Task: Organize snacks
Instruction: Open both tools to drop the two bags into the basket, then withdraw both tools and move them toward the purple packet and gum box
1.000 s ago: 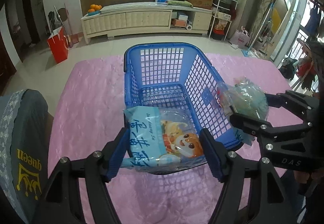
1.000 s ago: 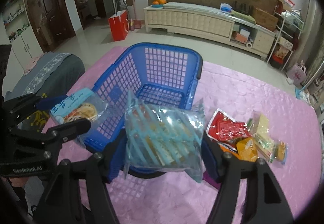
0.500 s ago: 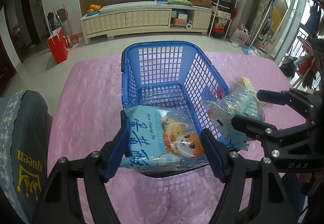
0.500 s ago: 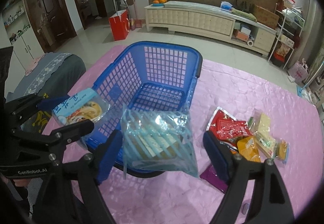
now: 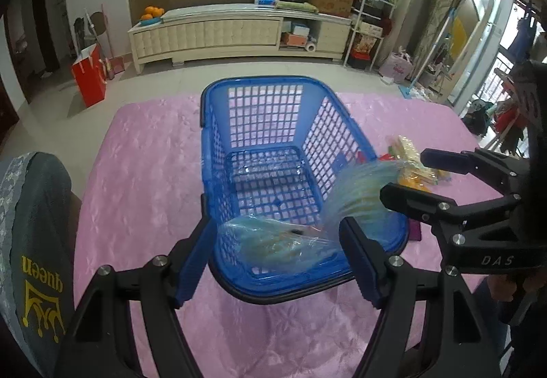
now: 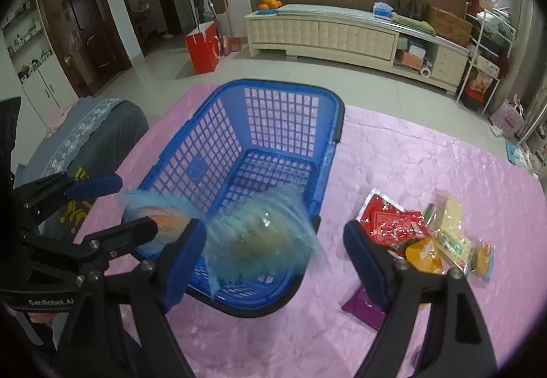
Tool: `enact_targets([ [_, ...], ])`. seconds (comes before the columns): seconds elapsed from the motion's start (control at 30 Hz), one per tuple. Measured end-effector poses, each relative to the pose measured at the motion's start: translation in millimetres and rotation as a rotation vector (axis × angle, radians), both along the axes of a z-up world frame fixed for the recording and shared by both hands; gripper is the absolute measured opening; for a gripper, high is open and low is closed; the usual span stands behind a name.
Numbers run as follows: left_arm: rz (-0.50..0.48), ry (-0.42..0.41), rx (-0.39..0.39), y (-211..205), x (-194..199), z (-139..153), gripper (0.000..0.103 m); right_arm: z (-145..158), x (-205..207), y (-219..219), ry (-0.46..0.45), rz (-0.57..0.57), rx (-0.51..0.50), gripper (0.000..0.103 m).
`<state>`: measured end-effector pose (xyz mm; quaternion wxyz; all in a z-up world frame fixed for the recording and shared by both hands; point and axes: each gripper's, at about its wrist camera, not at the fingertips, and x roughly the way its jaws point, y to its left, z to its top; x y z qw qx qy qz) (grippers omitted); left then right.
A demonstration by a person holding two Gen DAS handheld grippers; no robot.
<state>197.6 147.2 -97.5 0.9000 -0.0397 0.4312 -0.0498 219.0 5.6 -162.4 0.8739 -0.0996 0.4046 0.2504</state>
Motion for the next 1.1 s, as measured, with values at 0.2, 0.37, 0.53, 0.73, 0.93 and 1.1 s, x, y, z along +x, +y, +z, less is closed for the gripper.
enact_targets([
  [0.2,0.007,-0.020,0.017,-6.5,-11.7,17.0,0.072,12.1,-10.1,-11.4,-0.009,-0.022,0.014,0.086],
  [0.37,0.003,-0.041,0.020,-19.4,-28.5,33.4,0.072,29.9,-28.6,-25.0,-0.032,-0.032,0.031,0.086],
  [0.53,-0.014,-0.073,0.023,-39.0,-47.2,52.3,0.072,51.2,-49.9,-46.5,-0.064,-0.056,0.055,0.086],
  [0.73,-0.043,-0.109,0.031,-70.9,-65.3,70.2,0.072,70.6,-74.2,-83.6,-0.101,-0.107,0.073,0.086],
  [0.93,-0.074,-0.123,0.019,-105.6,-79.3,73.8,0.072,75.2,-90.4,-123.3,-0.101,-0.163,0.081,0.086],
  [1.1,-0.102,-0.100,0.016,-132.7,-79.5,66.5,0.072,74.7,-98.9,-151.3,-0.101,-0.201,0.095,0.086],
])
